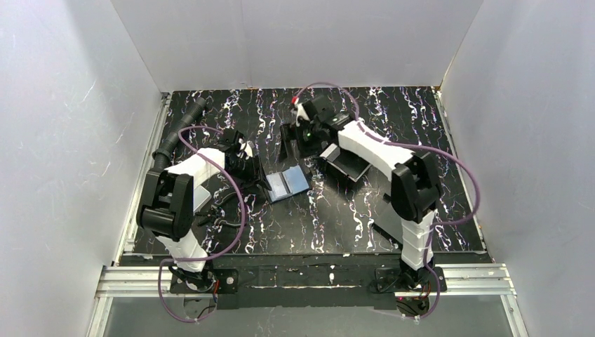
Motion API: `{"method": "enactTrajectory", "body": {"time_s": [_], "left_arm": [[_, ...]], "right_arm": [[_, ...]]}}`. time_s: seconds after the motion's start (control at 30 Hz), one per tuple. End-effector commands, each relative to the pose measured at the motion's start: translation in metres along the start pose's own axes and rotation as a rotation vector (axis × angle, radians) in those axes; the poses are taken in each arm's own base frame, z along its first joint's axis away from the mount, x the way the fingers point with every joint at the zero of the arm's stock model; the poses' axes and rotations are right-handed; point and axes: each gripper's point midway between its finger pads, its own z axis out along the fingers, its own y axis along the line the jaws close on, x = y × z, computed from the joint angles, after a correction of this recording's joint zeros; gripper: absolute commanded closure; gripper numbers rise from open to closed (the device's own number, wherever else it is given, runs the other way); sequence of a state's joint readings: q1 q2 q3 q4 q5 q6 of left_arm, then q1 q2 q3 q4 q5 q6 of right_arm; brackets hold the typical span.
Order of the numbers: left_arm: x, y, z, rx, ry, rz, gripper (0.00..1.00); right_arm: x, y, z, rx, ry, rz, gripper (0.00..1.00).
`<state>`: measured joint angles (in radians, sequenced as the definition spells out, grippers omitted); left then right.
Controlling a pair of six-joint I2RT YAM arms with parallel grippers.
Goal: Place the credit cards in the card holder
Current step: Insert the credit card into the card holder, then pick up the credit card from the storage box.
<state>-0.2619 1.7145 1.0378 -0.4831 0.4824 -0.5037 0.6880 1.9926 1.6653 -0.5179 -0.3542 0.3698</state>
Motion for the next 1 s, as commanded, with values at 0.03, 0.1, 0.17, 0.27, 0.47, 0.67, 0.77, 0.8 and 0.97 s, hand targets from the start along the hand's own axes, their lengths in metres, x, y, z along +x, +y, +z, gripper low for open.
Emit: {"method": "enactTrajectory", "body": {"time_s": [0.03, 0.1, 0.17, 0.27, 0.47, 0.67, 0.77, 0.8, 0.97], "left_arm": [[-0.002, -0.019, -0.032, 0.046, -0.057, 0.057, 0.48], [-0.002, -0.023, -0.040, 0.055, -0.080, 0.076, 0.42], [-0.001, -0.027, -0.046, 0.067, -0.095, 0.098, 0.40], [-0.003, -0.038, -0.055, 0.108, -0.114, 0.134, 0.34], [-0.007, -0.061, -0.071, 0.185, -0.154, 0.205, 0.26], [0.003, -0.077, -0.076, 0.224, -0.154, 0.240, 0.24], [0.006, -0.079, -0.076, 0.225, -0.156, 0.251, 0.24], [0.006, -0.079, -0.076, 0.226, -0.154, 0.254, 0.24], [0.009, -0.079, -0.076, 0.229, -0.153, 0.261, 0.24]], "right_arm": [[-0.045, -0.046, -0.090, 0.277, -0.197, 0.137, 0.02], [-0.050, -0.067, -0.109, 0.304, -0.291, 0.297, 0.02], [-0.050, -0.084, -0.117, 0.312, -0.376, 0.425, 0.02], [-0.046, -0.106, -0.126, 0.401, -0.477, 0.511, 0.01], [-0.043, -0.132, -0.112, 0.411, -0.521, 0.618, 0.01], [-0.047, -0.140, -0.088, 0.360, -0.546, 0.652, 0.02], [-0.047, -0.149, -0.079, 0.395, -0.529, 0.662, 0.02], [-0.046, -0.152, -0.077, 0.403, -0.530, 0.673, 0.02], [-0.042, -0.156, -0.065, 0.430, -0.528, 0.699, 0.03]]}}
